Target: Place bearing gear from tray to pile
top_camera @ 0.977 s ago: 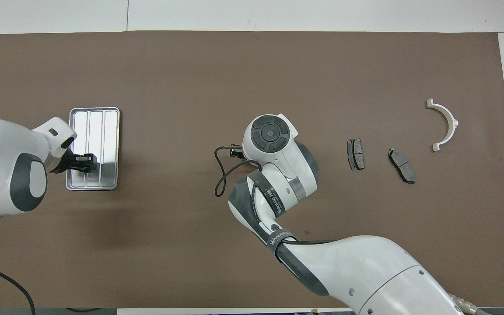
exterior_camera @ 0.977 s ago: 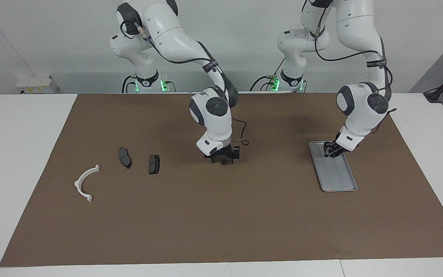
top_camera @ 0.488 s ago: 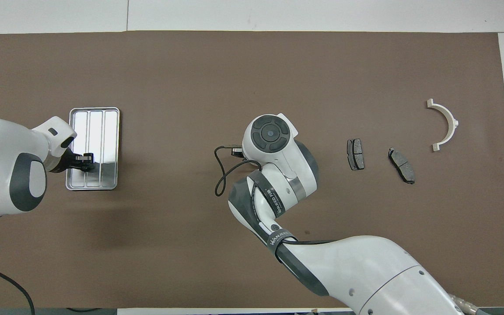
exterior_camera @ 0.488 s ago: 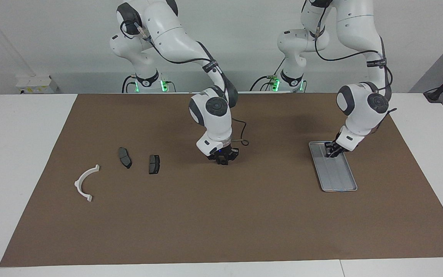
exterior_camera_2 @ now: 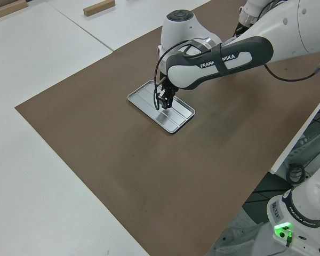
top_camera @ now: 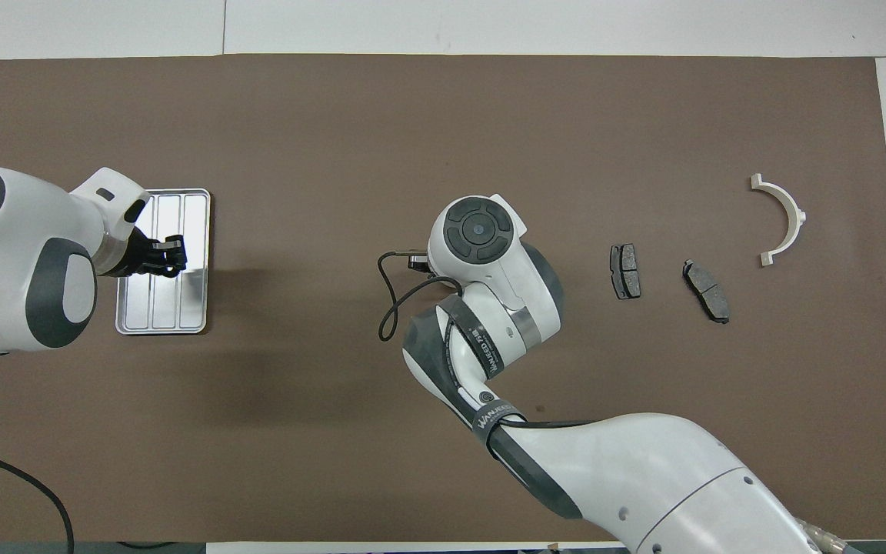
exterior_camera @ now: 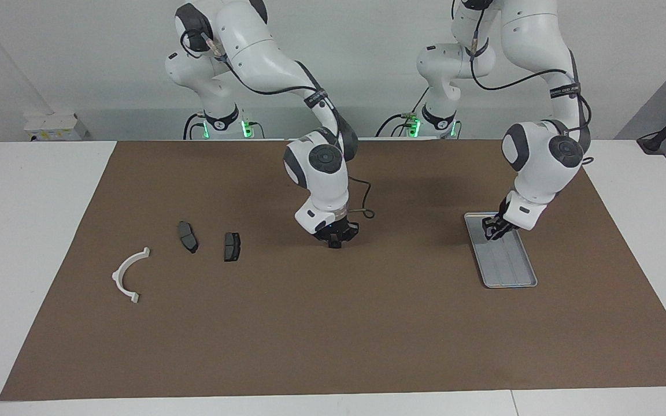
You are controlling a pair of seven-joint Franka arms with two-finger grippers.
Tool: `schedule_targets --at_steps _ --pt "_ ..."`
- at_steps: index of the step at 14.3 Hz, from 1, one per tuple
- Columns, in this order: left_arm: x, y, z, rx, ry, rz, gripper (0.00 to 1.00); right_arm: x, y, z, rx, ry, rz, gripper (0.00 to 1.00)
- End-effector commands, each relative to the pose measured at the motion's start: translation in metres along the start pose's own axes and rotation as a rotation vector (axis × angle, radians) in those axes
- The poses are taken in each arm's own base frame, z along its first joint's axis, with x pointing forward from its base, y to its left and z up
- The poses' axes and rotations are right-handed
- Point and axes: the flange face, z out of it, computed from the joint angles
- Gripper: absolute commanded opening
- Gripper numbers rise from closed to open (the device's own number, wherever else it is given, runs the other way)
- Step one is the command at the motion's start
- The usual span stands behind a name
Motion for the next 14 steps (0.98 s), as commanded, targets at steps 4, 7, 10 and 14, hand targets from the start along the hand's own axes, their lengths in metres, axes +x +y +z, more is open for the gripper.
schedule_targets --at_steps 4,7,10,14 --pt "-0.029 0.131 -0.036 -0.019 0.013 -0.209 0.0 0.106 0.108 -0.082 -0.005 0.075 -0.083 0.0" --pt "-0.066 0.219 -0.042 -0.048 0.04 -0.303 0.0 0.151 0.222 -0.108 -0.025 0.098 -0.186 0.0" --pt "-0.097 0.317 -0.038 -0.055 0.041 -0.346 0.0 0.167 0.332 -0.115 -0.044 0.042 -0.27 0.0" --pt "-0.109 0.387 0.003 -0.047 0.037 -0.352 0.0 0.147 0.392 -0.101 -0.057 -0.039 -0.277 0.0"
